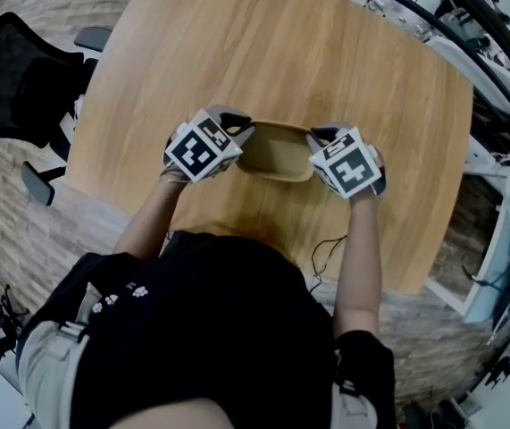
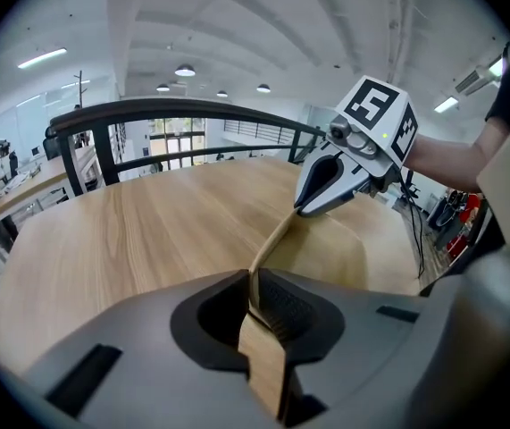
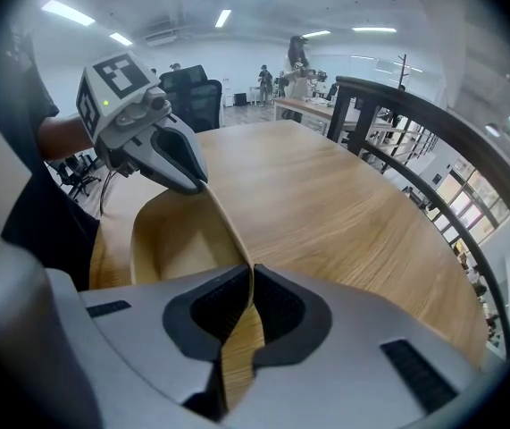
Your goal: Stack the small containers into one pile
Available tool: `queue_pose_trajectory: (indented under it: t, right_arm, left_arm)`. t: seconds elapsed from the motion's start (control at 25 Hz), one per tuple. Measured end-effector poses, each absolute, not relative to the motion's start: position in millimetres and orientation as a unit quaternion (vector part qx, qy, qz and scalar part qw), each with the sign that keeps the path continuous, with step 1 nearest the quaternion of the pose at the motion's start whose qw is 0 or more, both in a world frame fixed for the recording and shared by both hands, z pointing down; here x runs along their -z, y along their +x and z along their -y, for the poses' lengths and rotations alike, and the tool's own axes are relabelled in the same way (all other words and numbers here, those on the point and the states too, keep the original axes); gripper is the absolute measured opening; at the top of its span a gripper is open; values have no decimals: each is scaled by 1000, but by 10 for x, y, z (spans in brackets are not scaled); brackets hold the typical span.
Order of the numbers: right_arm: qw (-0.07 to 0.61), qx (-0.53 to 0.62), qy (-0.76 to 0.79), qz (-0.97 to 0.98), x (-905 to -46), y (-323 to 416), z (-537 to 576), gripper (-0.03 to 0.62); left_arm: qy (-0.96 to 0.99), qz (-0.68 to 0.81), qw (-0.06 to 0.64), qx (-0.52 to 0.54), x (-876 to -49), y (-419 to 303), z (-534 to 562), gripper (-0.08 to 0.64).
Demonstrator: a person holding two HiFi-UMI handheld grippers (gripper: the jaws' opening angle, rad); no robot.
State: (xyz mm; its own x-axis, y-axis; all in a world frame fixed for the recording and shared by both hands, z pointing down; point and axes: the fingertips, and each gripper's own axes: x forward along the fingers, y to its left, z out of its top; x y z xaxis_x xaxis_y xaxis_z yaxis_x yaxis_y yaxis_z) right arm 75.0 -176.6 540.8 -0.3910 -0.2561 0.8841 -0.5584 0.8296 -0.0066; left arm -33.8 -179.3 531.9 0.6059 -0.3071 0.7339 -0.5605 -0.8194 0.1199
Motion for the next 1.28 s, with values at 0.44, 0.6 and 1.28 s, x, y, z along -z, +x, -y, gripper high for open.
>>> queue_pose_trajectory:
  t: [0.44, 0.6, 1.28]
  right_arm:
    - [498, -150, 262, 813, -5550, 744, 1761, 32]
    - [498, -146, 268, 812, -5612, 798, 1761, 32]
    - [468, -145, 301, 818, -5615, 857, 1754, 34]
  left_arm:
    - [879, 251, 166, -370, -5429, -332, 1773, 46]
    - [880, 248, 166, -369, -5474, -284, 1766, 46]
    - [891, 242, 128, -363, -5488, -262, 1745, 48]
